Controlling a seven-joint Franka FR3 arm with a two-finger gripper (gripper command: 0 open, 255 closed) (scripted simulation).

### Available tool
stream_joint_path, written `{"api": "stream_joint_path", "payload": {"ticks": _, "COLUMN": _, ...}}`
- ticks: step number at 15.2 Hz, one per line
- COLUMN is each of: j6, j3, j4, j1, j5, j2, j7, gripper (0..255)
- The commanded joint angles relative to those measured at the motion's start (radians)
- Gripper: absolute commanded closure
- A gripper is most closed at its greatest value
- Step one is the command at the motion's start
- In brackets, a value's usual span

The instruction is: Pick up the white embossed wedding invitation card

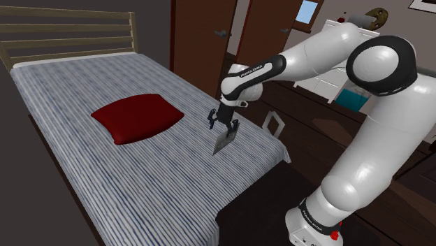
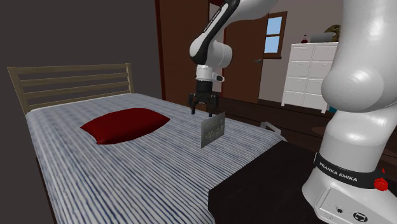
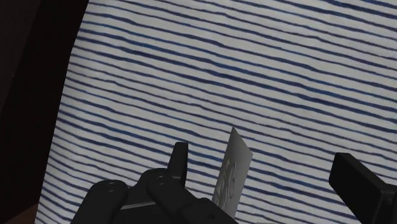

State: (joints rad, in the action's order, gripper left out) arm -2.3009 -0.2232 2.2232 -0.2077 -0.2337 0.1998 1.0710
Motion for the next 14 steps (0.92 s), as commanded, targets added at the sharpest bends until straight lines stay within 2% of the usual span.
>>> {"api": "stream_joint_path", "payload": {"ticks": 1, "j6": -0.023, "j3": 0.001, "j4": 0.001, "j1": 0.001, "j5": 0.000, "j2": 0.022, "j7": 0.000, "gripper": 0}}
{"api": "stream_joint_path", "payload": {"ticks": 6, "j6": -0.066, "j3": 0.002, "j4": 0.007, "j1": 0.003, "j5": 0.001, "j2": 0.060, "j7": -0.006, "gripper": 0}}
{"api": "stream_joint_path", "payload": {"ticks": 7, "j6": -0.066, "j3": 0.003, "j4": 0.005, "j1": 0.003, "j5": 0.002, "j2": 0.062, "j7": -0.006, "gripper": 255}}
{"api": "stream_joint_path", "payload": {"ticks": 14, "j6": -0.064, "j3": 0.003, "j4": 0.004, "j1": 0.002, "j5": 0.002, "j2": 0.060, "j7": -0.007, "gripper": 255}}
